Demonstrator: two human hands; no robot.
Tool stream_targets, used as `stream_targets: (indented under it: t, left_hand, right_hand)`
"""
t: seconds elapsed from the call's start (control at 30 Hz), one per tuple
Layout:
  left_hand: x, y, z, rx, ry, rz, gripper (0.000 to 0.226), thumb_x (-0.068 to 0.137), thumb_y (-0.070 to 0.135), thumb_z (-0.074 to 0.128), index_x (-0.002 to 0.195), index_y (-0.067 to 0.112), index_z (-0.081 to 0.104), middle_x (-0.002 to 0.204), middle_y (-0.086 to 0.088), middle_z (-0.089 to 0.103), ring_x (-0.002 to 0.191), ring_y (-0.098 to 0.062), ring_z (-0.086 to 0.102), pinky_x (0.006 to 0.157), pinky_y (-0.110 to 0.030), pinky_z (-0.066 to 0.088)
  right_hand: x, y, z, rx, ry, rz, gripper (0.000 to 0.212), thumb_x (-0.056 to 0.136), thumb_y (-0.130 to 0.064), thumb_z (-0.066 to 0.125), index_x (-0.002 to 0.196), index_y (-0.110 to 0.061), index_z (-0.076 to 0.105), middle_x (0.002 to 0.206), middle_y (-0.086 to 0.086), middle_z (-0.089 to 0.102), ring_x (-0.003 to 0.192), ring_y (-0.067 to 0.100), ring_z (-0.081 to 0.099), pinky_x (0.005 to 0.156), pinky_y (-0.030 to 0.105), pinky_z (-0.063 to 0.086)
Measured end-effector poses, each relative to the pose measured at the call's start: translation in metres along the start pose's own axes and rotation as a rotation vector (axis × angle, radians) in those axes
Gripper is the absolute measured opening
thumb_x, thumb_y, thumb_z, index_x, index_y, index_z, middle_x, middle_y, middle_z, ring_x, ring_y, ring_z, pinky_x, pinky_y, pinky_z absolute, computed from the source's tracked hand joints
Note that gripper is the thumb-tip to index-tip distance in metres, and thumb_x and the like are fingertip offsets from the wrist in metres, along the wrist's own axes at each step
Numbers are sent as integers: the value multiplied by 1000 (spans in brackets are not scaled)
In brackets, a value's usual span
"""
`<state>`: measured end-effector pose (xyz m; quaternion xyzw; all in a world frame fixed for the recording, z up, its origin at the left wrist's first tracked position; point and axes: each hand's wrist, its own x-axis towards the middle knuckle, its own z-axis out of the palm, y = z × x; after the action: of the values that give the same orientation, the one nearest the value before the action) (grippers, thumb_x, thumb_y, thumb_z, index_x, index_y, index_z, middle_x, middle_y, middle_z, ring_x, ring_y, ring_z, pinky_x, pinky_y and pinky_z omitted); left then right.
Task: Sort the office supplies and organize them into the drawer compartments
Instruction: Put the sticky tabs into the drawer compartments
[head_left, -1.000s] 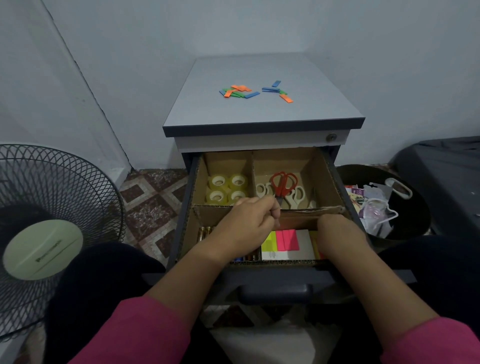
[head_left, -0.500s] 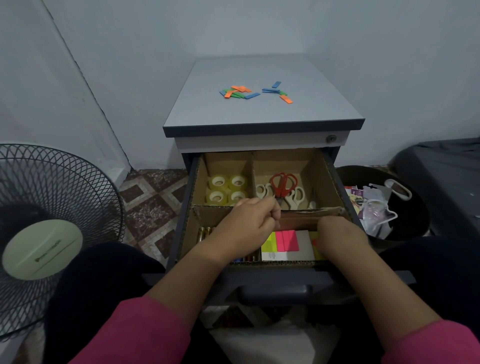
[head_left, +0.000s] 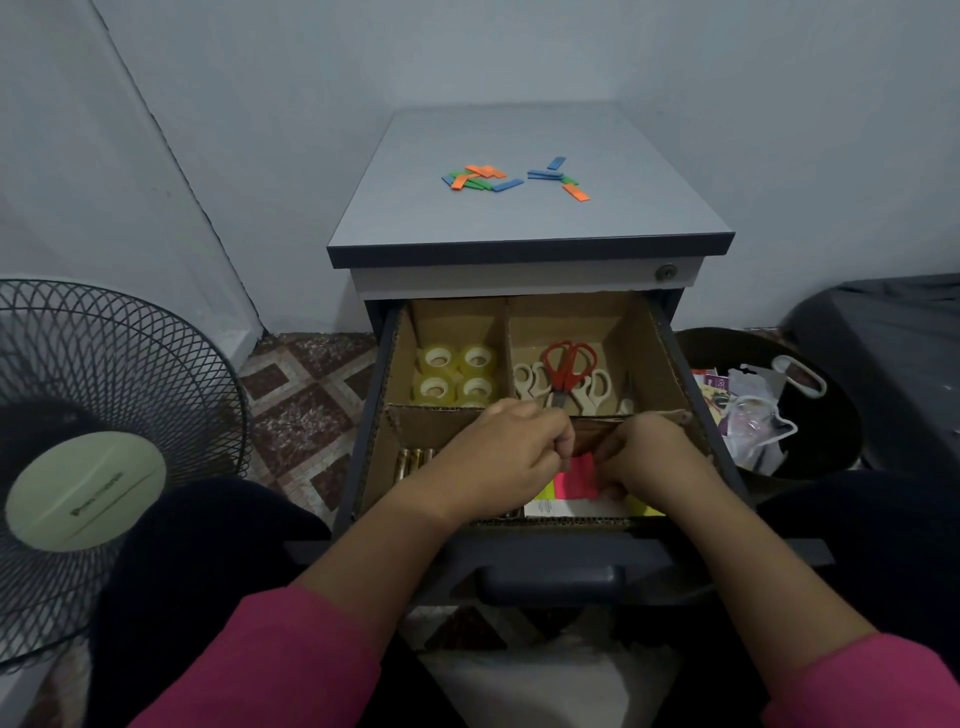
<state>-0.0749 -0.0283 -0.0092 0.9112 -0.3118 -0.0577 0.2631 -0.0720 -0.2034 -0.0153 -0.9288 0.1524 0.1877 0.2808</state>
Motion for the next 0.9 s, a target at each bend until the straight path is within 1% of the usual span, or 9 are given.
stream_targets:
  t: [0.03,0.1,0.13,0.3,0.4,0.5,0.63,0.77,0.9]
  left_hand:
    - [1,2,1,49,-16,19,15,91,20,42,94,25,56,102,8,58,107,-13,42,102,-25,26]
    - [3,4,2,152,-34,57,16,93,19,42,100,23,56,107,5,56,109,-13,39,96,-16,16]
    - [3,5,3,188,-46,70,17,93,20,41,102,23,56,108,4,56,111,-13,37,95,-16,14]
    - [3,3,6,284,-115,88,21,95,23,38,107,27,56,107,4,49,118,-16,30,108,-25,10]
    - [3,4,6,278,-104,94,22,96,23,38,107,27,56,106,4,46,118,-15,28,109,-24,7]
    - [4,4,7,284,-109,91,21,97,24,37,107,27,55,107,2,47,117,-15,26,107,-24,8]
    - [4,5,7,296,-129,92,21,97,23,36,106,27,55,108,1,48,114,-14,25,106,-24,7]
    - [6,5,8,304,-136,101,22,96,22,35,103,27,55,105,2,50,115,-14,33,110,-29,8]
    - [5,6,7,305,-101,120,22,97,21,35,105,25,55,109,-1,52,113,-11,31,105,-24,1]
  right_hand:
    - [2,0,1,-16,15,-8,8,78,-11,68,74,-13,74,63,5,70,68,20,69,78,37,58]
    - [4,1,3,-60,41,-31,10,76,-14,67,71,-14,75,61,3,68,64,19,67,74,36,58]
    - [5,2,4,-83,50,-37,10,76,-15,66,70,-15,74,62,3,68,64,19,66,72,35,58]
    - [6,5,6,-137,99,-66,12,81,-18,62,81,-18,74,72,3,68,71,20,66,74,35,58]
    - [0,6,0,-215,86,-120,14,85,-25,63,95,-28,72,89,-1,67,83,18,63,78,34,55]
    - [-9,5,-2,-257,53,-193,26,80,-30,69,105,-36,67,102,-4,66,92,18,61,81,37,54]
    - [-16,2,-1,-332,55,-243,40,74,-33,75,112,-40,65,105,-5,65,97,18,61,78,33,53]
    - [-15,1,0,-348,63,-269,37,76,-33,74,111,-41,66,102,-6,65,95,16,61,77,31,52]
    - [-14,3,1,-348,69,-275,35,77,-31,73,110,-40,66,101,-6,65,93,17,61,76,31,52]
